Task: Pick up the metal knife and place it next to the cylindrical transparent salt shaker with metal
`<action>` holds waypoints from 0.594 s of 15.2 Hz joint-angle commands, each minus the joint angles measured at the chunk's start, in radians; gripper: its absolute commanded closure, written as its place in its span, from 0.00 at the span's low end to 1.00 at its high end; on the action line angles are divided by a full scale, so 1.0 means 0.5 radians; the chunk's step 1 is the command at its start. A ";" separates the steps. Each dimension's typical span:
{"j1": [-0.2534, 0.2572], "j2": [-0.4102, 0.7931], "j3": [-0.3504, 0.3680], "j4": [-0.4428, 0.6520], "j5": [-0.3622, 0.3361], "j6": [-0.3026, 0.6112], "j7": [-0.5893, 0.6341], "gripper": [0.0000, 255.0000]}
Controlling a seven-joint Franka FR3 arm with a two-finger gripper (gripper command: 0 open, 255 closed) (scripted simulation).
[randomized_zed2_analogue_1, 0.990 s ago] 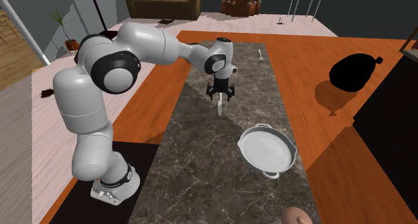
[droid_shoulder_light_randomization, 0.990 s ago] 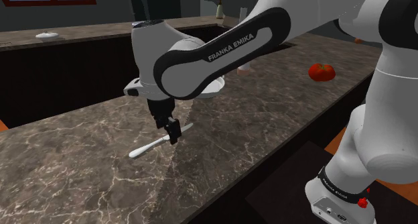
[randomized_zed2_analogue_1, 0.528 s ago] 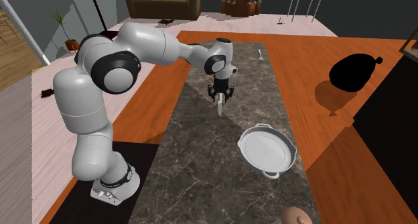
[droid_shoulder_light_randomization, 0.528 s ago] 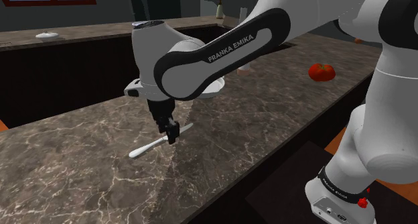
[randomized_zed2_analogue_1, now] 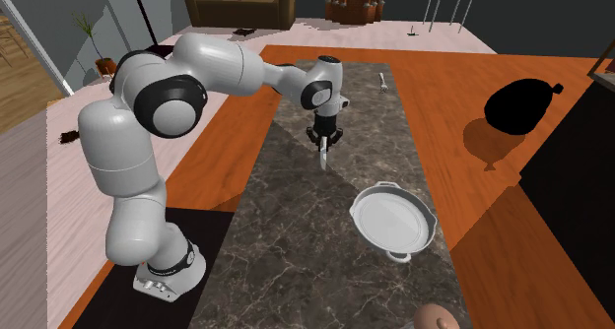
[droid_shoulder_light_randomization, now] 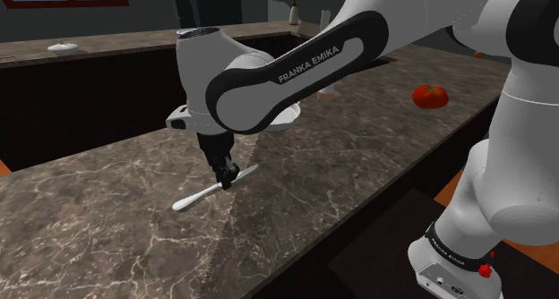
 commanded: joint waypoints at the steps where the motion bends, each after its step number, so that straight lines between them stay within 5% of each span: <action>1: 0.000 0.000 0.000 0.000 0.000 0.001 0.000 1.00; 9: -0.006 -0.072 0.008 0.127 0.033 -0.195 -0.020 1.00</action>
